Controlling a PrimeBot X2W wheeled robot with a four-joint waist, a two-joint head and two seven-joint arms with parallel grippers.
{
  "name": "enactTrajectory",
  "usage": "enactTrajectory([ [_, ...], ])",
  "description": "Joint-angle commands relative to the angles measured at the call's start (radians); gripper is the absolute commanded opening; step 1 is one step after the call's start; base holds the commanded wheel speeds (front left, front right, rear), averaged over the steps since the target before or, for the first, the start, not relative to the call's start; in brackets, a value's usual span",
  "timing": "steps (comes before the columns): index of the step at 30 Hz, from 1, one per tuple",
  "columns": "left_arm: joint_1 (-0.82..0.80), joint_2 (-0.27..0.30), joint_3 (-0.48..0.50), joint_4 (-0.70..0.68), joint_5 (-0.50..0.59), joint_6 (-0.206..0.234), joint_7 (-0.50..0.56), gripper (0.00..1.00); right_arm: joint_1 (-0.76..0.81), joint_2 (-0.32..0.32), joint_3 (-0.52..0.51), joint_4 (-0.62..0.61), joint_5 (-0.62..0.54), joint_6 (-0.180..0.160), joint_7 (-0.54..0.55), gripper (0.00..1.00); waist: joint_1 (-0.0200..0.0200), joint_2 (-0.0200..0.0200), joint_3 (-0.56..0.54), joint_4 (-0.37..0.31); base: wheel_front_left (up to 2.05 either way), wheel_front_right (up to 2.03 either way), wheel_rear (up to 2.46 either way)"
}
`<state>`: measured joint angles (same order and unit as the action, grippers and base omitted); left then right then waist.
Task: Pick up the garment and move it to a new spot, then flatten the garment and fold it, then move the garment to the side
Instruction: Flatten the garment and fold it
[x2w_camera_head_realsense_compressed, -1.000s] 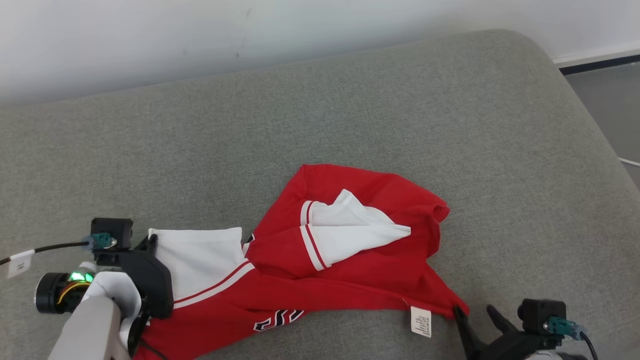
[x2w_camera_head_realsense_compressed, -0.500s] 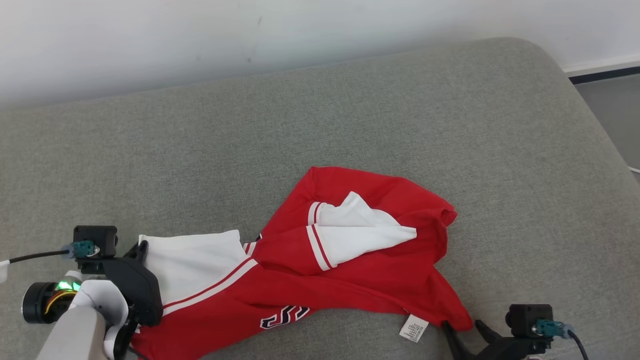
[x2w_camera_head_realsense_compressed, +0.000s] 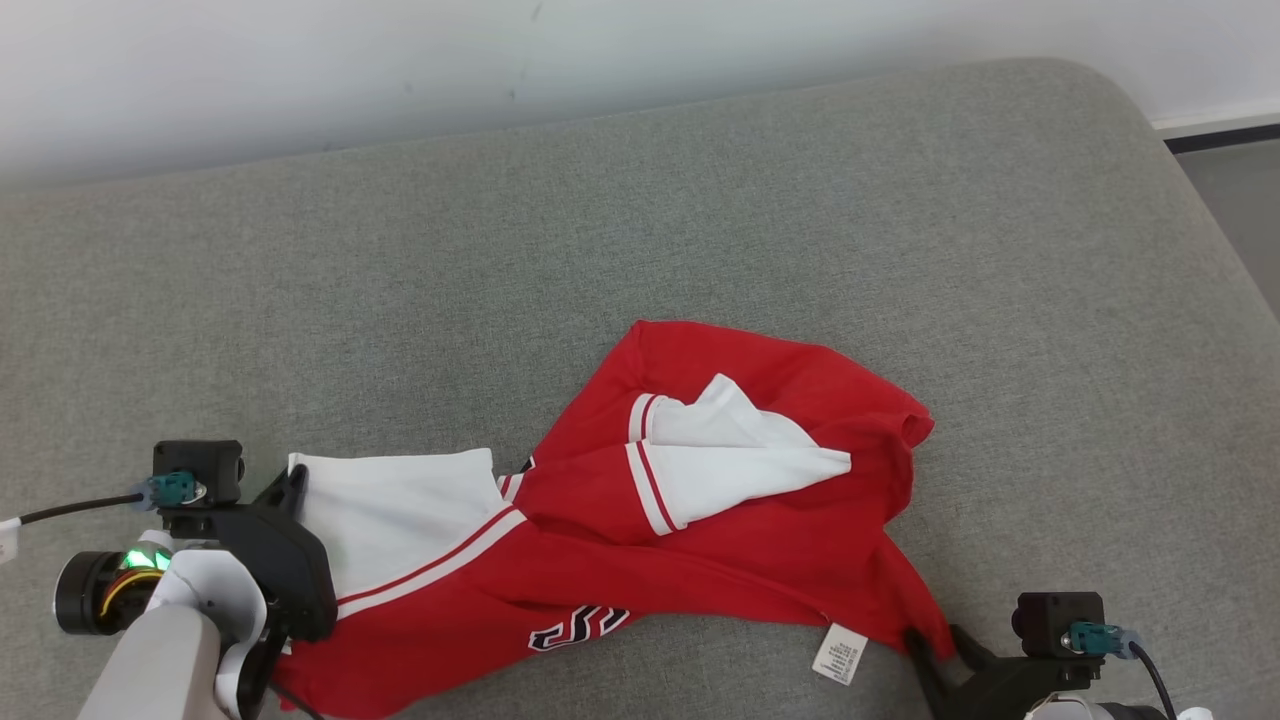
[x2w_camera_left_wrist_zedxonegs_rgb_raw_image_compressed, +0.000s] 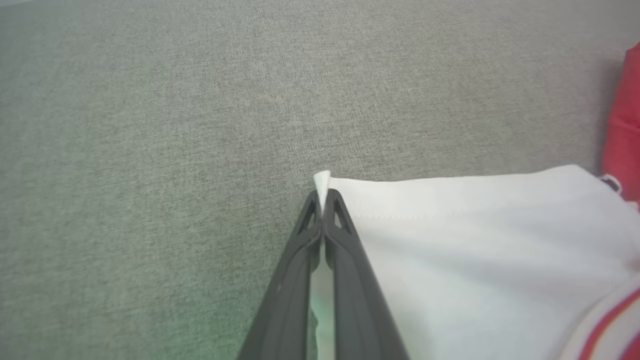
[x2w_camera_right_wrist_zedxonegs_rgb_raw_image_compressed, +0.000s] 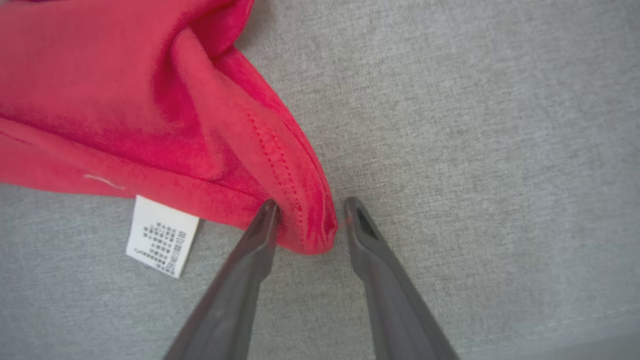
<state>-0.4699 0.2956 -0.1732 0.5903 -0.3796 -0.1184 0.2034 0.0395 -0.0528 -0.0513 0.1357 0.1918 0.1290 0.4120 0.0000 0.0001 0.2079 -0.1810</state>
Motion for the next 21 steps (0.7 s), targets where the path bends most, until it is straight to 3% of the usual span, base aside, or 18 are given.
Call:
enactTrajectory([
  [1,0.007,-0.002,0.001,-0.005,-0.014,0.002,-0.009,0.0,0.0,0.005,0.006,0.017,0.007,0.004,0.006,0.0,0.0,-0.0001,-0.001,0.0,0.0,0.0,0.0],
  [10,0.017,-0.031,0.052,-0.067,-0.102,-0.003,-0.103,0.0,0.017,0.004,-0.025,-0.06,0.078,0.003,-0.012,0.0,0.0,-0.0001,-0.026,0.005,0.0,0.0,0.0],
  [14,0.01,-0.05,0.091,-0.141,-0.178,-0.009,-0.169,0.0,0.005,0.004,-0.037,-0.118,0.191,0.003,-0.058,0.0,0.0,-0.0001,-0.048,0.016,0.0,0.0,0.0],
  [21,-0.032,-0.032,0.097,-0.313,-0.303,-0.011,-0.225,0.0,-0.04,0.004,-0.047,-0.196,0.371,0.004,-0.148,0.0,0.0,-0.0001,-0.093,0.039,0.0,0.0,0.0],
])
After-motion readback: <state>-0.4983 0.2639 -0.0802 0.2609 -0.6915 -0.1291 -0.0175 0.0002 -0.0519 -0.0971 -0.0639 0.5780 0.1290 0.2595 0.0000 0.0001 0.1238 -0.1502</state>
